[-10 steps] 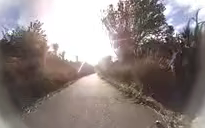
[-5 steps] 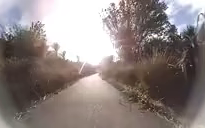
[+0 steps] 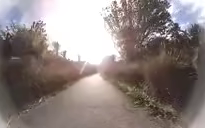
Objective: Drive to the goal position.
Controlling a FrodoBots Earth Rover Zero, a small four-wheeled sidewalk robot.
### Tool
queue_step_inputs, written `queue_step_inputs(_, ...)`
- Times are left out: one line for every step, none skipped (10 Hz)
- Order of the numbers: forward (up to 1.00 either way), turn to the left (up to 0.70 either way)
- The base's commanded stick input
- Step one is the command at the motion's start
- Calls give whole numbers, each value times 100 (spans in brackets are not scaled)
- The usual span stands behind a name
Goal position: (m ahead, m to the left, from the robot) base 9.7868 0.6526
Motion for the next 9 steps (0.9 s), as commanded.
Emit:
queue_step_inputs(50,3)
queue_step_inputs(50,3)
queue_step_inputs(50,3)
queue_step_inputs(50,3)
queue_step_inputs(50,3)
queue_step_inputs(50,3)
queue_step_inputs(50,3)
queue_step_inputs(50,3)
queue_step_inputs(50,3)
